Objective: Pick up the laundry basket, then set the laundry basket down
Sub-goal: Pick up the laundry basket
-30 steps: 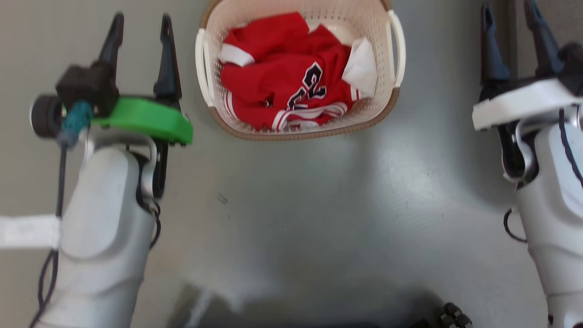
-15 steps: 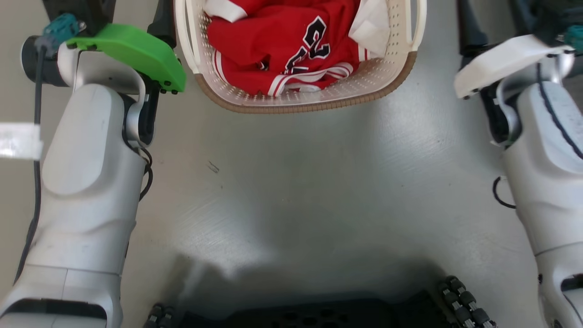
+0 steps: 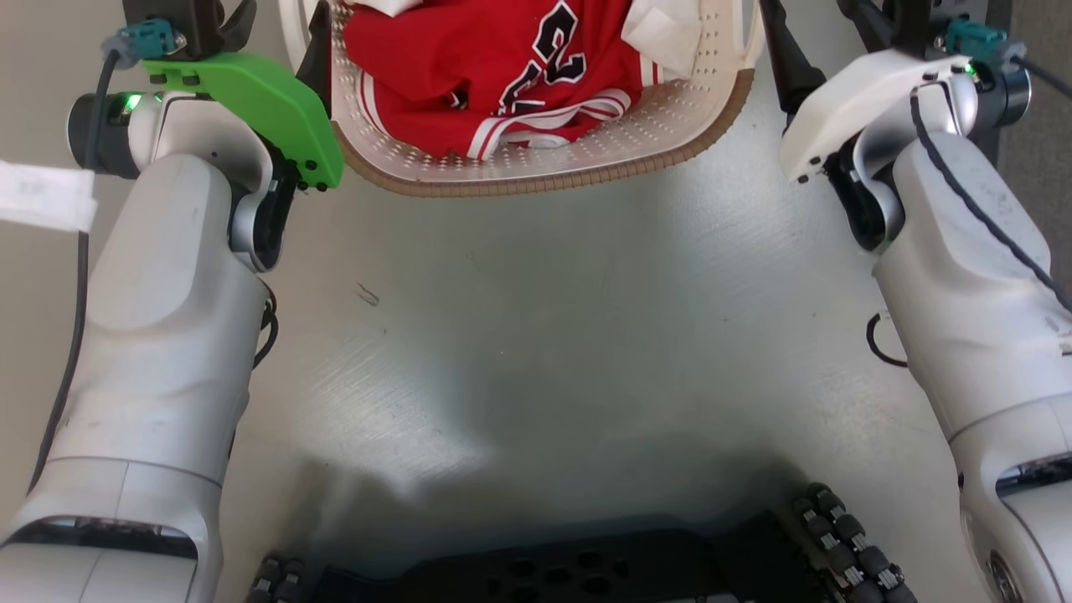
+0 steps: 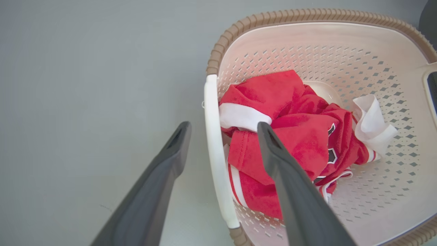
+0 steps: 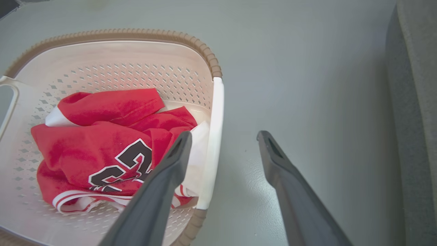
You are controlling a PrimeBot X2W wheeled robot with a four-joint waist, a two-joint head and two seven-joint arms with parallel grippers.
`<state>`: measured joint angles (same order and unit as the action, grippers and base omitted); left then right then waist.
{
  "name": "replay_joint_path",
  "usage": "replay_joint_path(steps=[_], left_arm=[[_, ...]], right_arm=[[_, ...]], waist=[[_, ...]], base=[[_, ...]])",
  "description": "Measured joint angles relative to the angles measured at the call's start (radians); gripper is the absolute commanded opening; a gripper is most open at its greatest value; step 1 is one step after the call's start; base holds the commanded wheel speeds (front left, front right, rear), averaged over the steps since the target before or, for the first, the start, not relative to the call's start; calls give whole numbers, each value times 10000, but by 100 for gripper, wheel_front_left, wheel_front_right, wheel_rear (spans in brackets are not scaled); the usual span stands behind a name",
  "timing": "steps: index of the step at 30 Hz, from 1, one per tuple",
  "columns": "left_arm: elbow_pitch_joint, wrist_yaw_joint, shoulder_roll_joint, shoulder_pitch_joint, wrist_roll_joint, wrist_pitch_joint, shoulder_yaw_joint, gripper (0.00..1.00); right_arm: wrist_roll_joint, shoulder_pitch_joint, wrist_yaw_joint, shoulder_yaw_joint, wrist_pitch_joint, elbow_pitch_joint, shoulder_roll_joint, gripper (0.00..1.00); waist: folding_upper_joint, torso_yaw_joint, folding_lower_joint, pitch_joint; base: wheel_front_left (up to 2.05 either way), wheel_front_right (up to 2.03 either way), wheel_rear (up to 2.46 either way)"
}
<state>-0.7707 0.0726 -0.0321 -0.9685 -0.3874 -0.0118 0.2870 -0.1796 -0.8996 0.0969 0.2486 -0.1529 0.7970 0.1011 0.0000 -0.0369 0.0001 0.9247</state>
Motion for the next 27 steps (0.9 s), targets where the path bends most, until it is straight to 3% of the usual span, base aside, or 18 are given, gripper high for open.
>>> replay_joint_path(steps=[20,21,22,27], left_arm=[[-1521,198,59,-1295,-140,-104,31,100],[-1595,198,59,-1324,-142,-46,29,19],[-1636,203,59,-1358,-151,-33,19,0],[-1883,284,245,-1620,-232,84,48,0]], right_arm=[[-140,-1450,171,203,-44,1379,-98,100],[-140,-1473,171,213,-69,1446,-98,0],[-142,-1495,173,234,-79,1534,-100,0],[-270,-1692,265,278,-150,1785,-364,0]], waist=[[0,-105,0,1020],[0,-98,0,1035],[0,-92,-1,1047],[0,-77,-2,1101]], base=[[0,0,0],[0,0,0],[0,0,0],[0,0,0]])
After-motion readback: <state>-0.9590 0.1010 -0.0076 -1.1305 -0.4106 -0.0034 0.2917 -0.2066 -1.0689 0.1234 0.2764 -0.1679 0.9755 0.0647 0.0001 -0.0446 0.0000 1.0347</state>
